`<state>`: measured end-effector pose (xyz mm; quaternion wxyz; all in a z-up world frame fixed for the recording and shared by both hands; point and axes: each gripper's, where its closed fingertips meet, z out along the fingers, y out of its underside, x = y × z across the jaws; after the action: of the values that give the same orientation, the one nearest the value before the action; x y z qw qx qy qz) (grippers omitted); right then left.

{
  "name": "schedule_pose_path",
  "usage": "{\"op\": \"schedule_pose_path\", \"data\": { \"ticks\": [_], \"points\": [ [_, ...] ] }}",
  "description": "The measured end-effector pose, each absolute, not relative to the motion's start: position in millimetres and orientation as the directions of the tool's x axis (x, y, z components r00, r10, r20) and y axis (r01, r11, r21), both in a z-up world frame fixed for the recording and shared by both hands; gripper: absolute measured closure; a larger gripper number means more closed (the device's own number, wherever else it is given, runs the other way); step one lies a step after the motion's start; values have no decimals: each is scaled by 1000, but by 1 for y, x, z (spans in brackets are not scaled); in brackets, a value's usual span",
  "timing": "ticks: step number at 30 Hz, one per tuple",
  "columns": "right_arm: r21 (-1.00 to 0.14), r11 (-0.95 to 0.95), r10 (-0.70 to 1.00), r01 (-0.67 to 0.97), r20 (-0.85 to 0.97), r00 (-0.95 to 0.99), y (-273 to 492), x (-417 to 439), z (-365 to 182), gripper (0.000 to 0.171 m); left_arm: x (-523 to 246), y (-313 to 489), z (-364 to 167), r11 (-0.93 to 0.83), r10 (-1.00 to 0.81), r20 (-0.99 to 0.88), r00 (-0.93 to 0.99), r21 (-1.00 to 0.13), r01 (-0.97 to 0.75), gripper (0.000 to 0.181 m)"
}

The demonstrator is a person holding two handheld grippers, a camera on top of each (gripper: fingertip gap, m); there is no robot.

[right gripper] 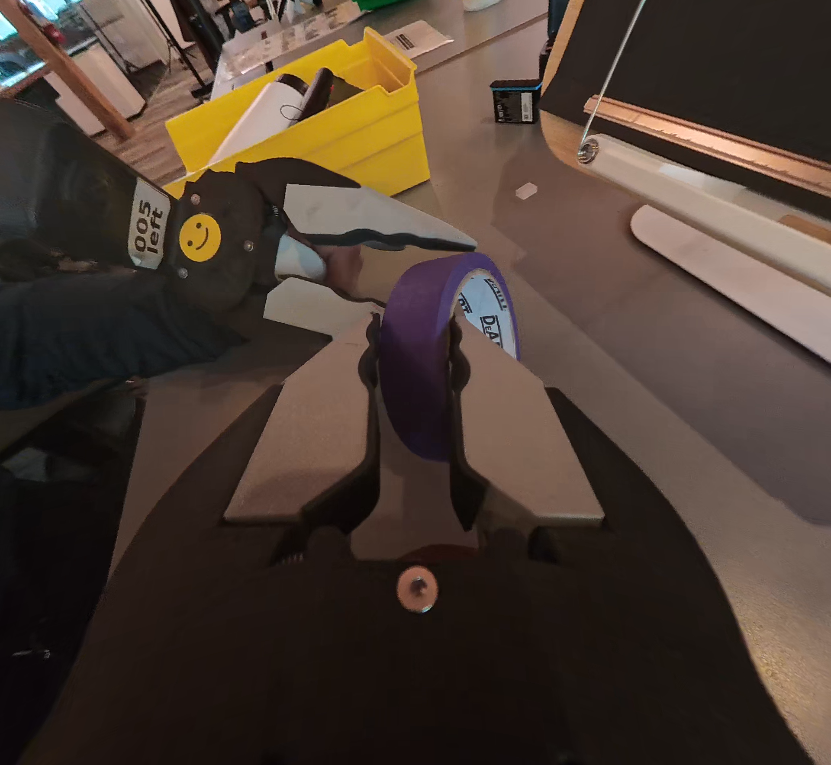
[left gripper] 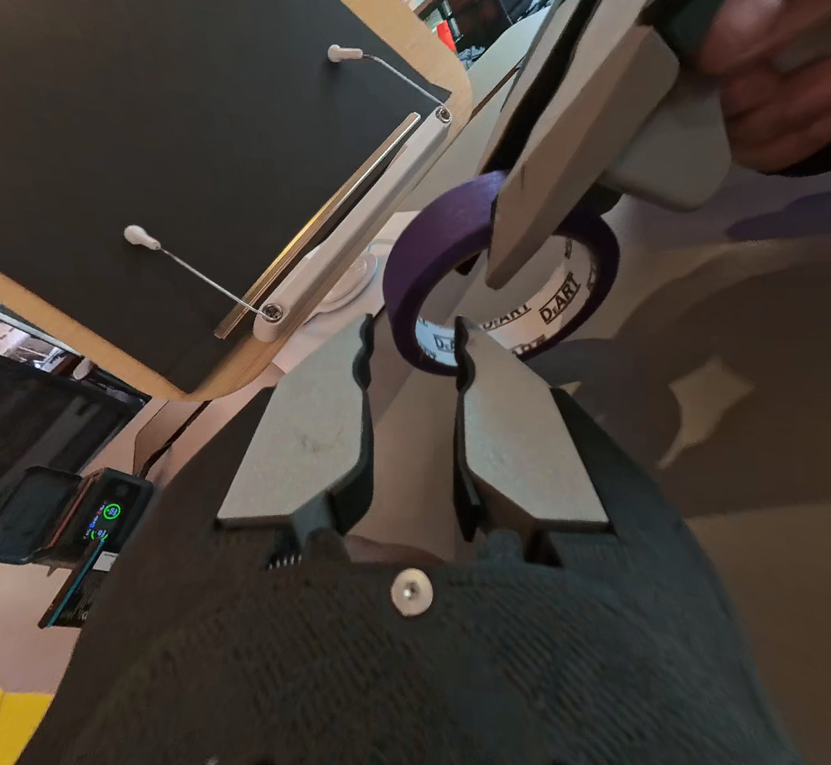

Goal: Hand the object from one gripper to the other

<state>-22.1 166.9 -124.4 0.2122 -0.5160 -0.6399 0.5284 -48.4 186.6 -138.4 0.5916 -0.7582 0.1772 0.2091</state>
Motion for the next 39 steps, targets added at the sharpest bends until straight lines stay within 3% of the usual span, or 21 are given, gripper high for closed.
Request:
{"op": "schedule_pose_path", "data": {
  "ticks": [3, 9, 14, 21, 25, 26, 27, 39],
  "points": [
    [-892, -62, 889, 447, -253, -382, 163, -23, -129, 145, -48, 185, -131, -208, -3, -560, 828, -810, -548, 167],
    [-905, -48, 892, 423, -230, -390, 163, -25, -129, 137, -56, 183, -131, -240, 8, -505, 863, -839, -489, 173],
    [-937, -48, 907, 345, -186, -379, 168, -26, -115, 127, -85, 181, -134, -259, 94, -174, 980, -955, -145, 173],
    [-931, -33, 929, 364, -163, -333, 164, -35, -129, 111, -112, 177, -134, -171, 183, 168, 969, -965, 200, 173],
    [-944, -11, 953, 331, -110, -283, 165, -41, -133, 123, -92, 181, -131, -155, 109, 269, 957, -946, 284, 173],
    [-948, 10, 950, 317, -89, -298, 162, -40, -131, 143, -87, 182, -131, -157, 93, 285, 954, -942, 297, 174],
    [-953, 31, 951, 303, -65, -302, 162, -39, -128, 146, -85, 183, -131, -152, 94, 278, 956, -945, 290, 173],
    [-956, 194, 979, 220, 176, -100, 201, -15, -80, 148, -78, 186, -129, -183, 54, 34, 998, -982, 43, 159]
  ]
}}
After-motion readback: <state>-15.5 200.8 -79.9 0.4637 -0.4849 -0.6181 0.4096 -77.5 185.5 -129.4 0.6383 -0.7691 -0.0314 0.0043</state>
